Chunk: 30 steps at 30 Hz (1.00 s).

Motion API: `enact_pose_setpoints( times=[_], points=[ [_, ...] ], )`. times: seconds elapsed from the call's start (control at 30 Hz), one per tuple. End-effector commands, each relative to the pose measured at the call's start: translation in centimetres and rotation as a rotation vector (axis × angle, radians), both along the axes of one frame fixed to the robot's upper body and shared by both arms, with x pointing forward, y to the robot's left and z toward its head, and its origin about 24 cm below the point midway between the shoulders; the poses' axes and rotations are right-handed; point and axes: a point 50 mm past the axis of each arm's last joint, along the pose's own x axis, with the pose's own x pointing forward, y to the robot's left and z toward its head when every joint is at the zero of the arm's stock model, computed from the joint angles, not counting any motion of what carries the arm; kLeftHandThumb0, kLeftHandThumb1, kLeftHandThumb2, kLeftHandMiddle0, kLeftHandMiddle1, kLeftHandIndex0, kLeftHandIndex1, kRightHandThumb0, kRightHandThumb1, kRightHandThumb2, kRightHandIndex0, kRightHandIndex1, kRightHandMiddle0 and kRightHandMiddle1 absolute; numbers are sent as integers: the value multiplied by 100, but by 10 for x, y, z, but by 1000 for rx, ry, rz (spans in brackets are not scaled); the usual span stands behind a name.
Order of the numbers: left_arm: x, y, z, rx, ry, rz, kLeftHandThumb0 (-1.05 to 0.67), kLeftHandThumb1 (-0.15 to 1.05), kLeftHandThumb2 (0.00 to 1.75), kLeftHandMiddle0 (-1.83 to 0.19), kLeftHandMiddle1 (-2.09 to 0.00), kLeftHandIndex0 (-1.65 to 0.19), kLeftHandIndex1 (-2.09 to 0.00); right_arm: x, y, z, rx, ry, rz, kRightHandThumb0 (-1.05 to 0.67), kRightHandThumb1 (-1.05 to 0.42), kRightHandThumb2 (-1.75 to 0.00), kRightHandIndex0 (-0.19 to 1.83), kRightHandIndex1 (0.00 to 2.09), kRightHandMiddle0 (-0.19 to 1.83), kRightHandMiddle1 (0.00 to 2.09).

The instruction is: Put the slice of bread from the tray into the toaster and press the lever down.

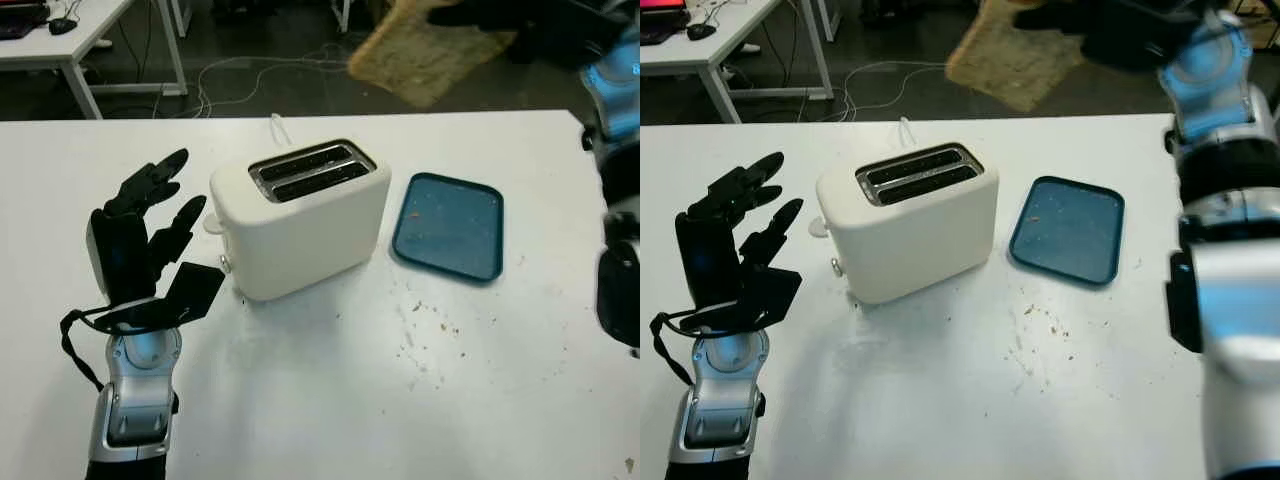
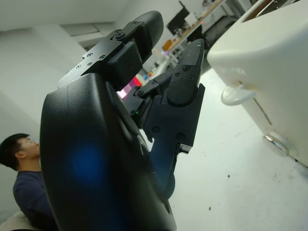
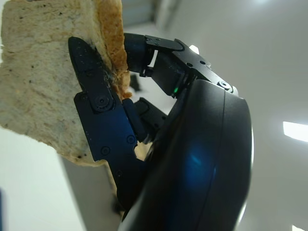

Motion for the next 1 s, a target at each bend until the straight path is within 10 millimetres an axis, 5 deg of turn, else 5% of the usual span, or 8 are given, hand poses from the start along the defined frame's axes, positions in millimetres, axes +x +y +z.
enact_pose_setpoints(
  times=[0.0, 0.1, 0.37, 0.97],
  points=[
    [2, 0, 2, 8, -15, -9, -28, 89, 0, -77, -54, -89, -2, 2, 9, 0, 12, 34, 35, -51, -92, -17, 114, 174, 97, 174],
    [1, 0, 2, 5, -14, -6, -29, 89, 0, -77, -54, -89, -2, 7, 26, -9, 9, 133, 85, -61, -92, -23, 114, 175, 97, 175],
    [0, -1, 1, 10, -11, 1, -27, 88, 0, -76, -55, -89, -2, 11, 54, -34, 0, 350, 186, -49, -92, -30, 114, 175, 96, 175],
    [0, -2, 0, 8, -5, -2, -29, 89, 0, -76, -55, -89, -2, 10, 68, -69, -122, 350, 170, -51, -92, -27, 122, 175, 105, 175]
  ],
)
